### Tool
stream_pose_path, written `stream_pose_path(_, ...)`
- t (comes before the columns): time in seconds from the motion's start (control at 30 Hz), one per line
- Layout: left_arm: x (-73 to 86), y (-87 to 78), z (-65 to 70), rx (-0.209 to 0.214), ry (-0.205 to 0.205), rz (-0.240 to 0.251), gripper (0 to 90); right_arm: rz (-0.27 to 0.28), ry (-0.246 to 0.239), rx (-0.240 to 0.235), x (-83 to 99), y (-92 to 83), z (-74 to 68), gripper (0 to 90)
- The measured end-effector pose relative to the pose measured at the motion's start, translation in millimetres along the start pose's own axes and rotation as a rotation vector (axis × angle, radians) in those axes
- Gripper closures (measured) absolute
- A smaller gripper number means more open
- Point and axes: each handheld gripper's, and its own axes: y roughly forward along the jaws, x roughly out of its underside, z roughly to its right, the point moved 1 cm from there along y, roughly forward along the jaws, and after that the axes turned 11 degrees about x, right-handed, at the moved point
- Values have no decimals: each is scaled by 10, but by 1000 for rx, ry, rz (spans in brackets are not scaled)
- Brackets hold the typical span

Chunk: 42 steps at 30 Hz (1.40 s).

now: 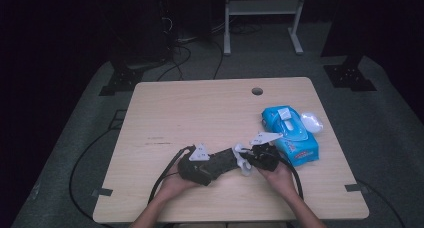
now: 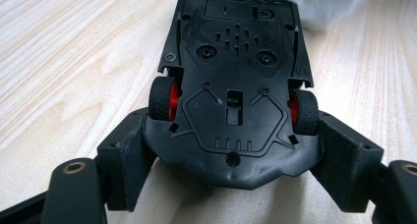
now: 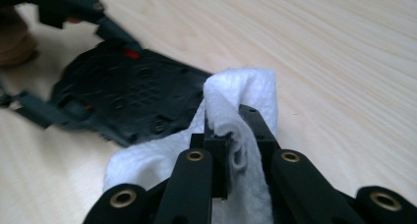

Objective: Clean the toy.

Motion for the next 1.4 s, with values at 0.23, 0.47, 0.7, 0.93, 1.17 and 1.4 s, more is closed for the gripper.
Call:
stream_pose_path(0.23, -1, 5, -4, 1, 0, 2, 238, 17, 4, -51, -71, 92, -137, 828)
stream_pose_path(0.47, 0, -5, -3, 5, 3, 3, 238, 2, 22, 9, -96, 112, 24, 827)
stream_pose_path(0.7, -3, 1, -5, 4, 2, 0, 238, 11, 13, -30, -140, 167, -77, 826)
stream_pose_path(0.93, -5, 4, 0, 8, 7, -4, 238, 0, -2, -5, -172, 179, -81, 827)
stream_pose_path(1.17, -8, 6, 7, 5, 11, -3, 238, 11, -89, -106, -250, 231, -421, 826)
stream_pose_path(1.4, -9, 2, 5, 4, 14, -3, 238, 0, -44, -66, -226, 213, -284, 827)
